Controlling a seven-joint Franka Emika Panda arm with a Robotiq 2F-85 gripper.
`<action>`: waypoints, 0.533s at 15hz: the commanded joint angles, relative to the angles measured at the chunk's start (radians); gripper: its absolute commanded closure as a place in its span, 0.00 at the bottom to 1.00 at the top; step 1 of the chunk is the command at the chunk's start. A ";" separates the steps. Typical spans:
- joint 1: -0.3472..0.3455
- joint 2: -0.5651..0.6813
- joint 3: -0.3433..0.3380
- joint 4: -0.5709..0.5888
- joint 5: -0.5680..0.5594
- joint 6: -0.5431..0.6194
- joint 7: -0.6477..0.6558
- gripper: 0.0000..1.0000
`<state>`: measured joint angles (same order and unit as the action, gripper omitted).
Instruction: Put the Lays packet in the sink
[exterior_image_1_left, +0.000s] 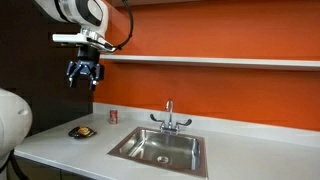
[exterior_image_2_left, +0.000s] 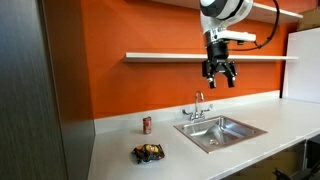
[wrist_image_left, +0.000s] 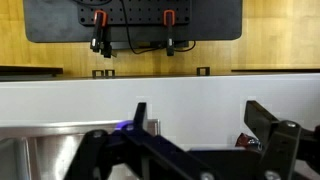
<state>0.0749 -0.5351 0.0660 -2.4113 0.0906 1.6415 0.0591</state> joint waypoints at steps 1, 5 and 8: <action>-0.004 0.000 0.003 0.001 0.001 -0.002 -0.002 0.00; -0.004 0.000 0.003 0.001 0.001 -0.001 -0.002 0.00; 0.004 0.013 0.010 -0.003 0.008 0.029 -0.007 0.00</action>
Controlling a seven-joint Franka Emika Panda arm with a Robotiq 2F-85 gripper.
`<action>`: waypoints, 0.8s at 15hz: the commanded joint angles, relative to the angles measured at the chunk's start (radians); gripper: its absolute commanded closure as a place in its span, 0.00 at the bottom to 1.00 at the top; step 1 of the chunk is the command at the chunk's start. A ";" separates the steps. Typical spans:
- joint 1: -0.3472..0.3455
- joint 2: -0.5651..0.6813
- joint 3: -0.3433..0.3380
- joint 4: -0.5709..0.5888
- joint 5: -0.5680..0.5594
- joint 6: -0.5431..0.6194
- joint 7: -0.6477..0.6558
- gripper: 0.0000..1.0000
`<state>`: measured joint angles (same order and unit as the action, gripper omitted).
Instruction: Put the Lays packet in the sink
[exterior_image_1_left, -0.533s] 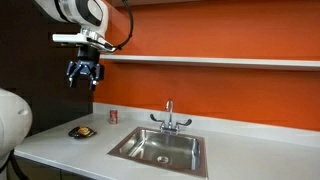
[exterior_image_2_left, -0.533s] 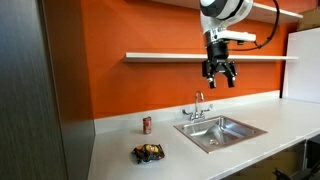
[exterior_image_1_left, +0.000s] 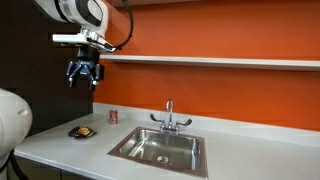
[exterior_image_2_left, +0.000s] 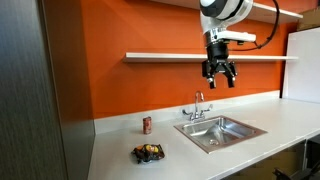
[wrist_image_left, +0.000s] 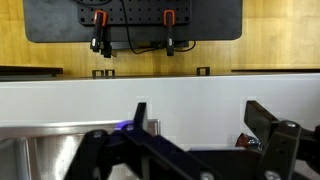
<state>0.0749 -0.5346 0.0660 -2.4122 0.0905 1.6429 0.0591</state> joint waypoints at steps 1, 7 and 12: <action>0.009 0.019 0.012 -0.006 0.014 0.045 -0.010 0.00; 0.078 0.087 0.065 -0.042 0.057 0.201 -0.012 0.00; 0.135 0.244 0.130 -0.013 0.051 0.322 -0.004 0.00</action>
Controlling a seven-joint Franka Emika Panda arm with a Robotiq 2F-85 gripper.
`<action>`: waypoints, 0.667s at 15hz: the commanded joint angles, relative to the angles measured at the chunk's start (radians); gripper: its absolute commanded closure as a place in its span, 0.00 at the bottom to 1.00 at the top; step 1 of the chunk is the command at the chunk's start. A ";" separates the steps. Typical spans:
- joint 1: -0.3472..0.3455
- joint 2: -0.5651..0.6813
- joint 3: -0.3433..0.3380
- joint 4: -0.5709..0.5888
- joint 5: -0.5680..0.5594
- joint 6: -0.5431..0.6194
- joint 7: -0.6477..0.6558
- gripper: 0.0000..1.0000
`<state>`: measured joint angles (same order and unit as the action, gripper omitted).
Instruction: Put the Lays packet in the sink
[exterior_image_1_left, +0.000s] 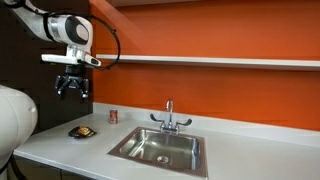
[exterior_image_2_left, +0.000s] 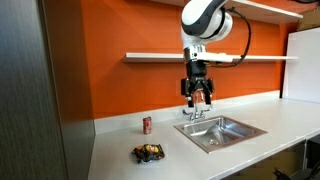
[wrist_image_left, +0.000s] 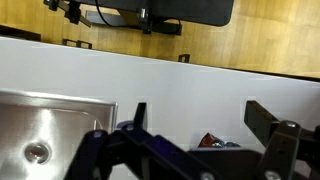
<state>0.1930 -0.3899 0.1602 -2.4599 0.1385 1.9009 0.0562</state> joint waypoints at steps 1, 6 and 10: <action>0.024 0.141 0.050 0.044 -0.005 0.103 0.004 0.00; 0.046 0.338 0.081 0.119 -0.020 0.272 0.010 0.00; 0.042 0.480 0.071 0.197 -0.034 0.362 0.005 0.00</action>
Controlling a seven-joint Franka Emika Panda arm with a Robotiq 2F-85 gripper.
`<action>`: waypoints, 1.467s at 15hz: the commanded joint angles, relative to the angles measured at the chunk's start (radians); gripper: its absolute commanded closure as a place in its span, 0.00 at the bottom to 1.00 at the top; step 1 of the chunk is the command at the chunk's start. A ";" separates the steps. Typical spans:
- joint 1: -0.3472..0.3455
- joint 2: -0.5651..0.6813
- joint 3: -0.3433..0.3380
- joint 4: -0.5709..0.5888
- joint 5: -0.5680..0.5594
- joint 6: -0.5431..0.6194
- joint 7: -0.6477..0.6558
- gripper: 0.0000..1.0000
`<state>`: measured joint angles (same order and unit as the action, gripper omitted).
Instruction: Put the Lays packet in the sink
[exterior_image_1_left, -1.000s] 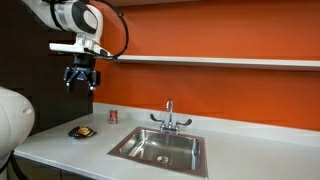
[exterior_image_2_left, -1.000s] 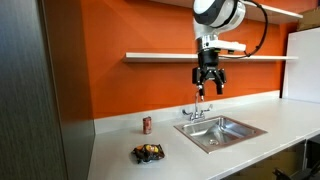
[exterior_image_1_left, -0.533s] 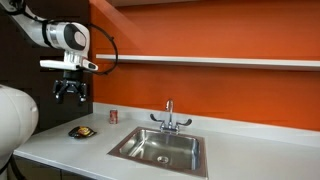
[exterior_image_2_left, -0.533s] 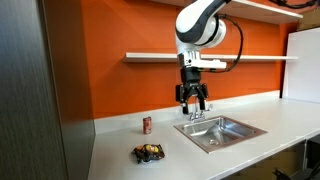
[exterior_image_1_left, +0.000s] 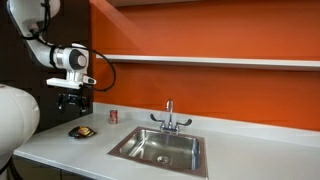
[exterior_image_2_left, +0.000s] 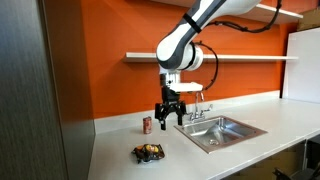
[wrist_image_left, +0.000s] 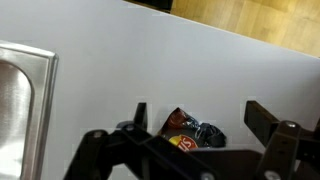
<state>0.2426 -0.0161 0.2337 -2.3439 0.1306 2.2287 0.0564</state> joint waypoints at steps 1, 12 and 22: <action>-0.007 0.138 -0.005 0.099 -0.033 0.047 0.007 0.00; 0.029 0.411 -0.017 0.309 -0.099 0.085 0.027 0.00; 0.080 0.529 -0.018 0.414 -0.101 0.085 0.031 0.00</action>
<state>0.3058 0.4743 0.2224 -1.9786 0.0512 2.3218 0.0588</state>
